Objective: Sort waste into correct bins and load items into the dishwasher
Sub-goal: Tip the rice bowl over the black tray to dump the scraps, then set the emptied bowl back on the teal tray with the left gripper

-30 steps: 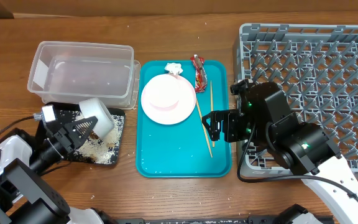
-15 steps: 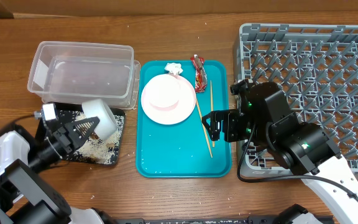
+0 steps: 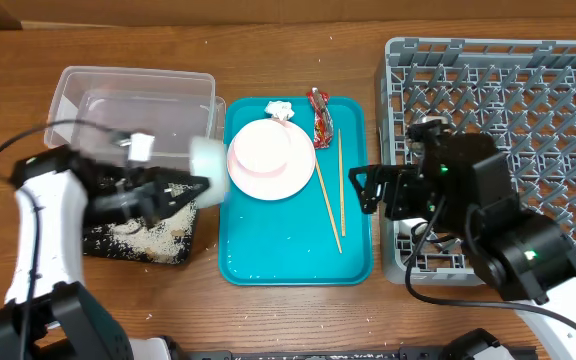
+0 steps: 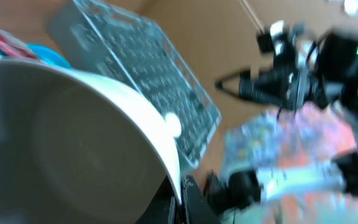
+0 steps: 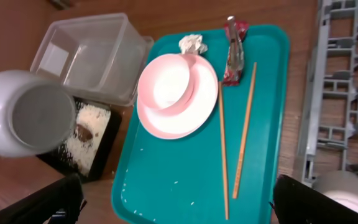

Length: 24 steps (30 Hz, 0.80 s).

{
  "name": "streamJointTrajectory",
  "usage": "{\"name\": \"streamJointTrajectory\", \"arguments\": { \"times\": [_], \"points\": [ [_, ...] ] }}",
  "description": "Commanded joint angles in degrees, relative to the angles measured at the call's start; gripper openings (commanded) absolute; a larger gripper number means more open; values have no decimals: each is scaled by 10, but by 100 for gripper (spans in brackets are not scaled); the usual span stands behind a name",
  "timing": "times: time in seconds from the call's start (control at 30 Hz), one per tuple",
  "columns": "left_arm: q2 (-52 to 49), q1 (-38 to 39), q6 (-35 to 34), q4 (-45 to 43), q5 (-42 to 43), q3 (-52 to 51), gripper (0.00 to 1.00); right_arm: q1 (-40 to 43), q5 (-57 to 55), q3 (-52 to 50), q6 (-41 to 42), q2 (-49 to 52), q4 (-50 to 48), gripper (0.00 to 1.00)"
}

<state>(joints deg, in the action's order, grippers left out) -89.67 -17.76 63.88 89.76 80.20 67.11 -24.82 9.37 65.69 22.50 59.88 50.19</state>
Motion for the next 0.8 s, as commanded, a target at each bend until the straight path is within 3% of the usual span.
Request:
{"name": "streamJointTrajectory", "arguments": {
  "times": [0.0,0.07,0.1,0.17,0.3,0.5,0.6,0.77],
  "points": [
    [10,76,-206,-83,-85,26,4,4,-8,19,5,-5,1,100],
    [11,122,-371,-171,-179,30,4,4,-8,19,5,-5,5,100],
    [13,151,-468,-213,-266,32,4,4,-8,19,5,-5,5,100],
    [21,202,-550,-249,-399,33,4,5,-8,19,5,-5,8,100],
    [32,330,-631,-278,-548,32,4,5,-8,19,5,-5,18,100],
    [21,512,-818,-303,-819,7,4,5,-8,19,5,-5,25,100],
    [8,558,-856,-332,-870,-11,4,5,-8,19,5,-5,31,100],
    [-17,565,-886,-353,-857,-19,17,5,-8,19,5,-5,33,100]
  ]
}}
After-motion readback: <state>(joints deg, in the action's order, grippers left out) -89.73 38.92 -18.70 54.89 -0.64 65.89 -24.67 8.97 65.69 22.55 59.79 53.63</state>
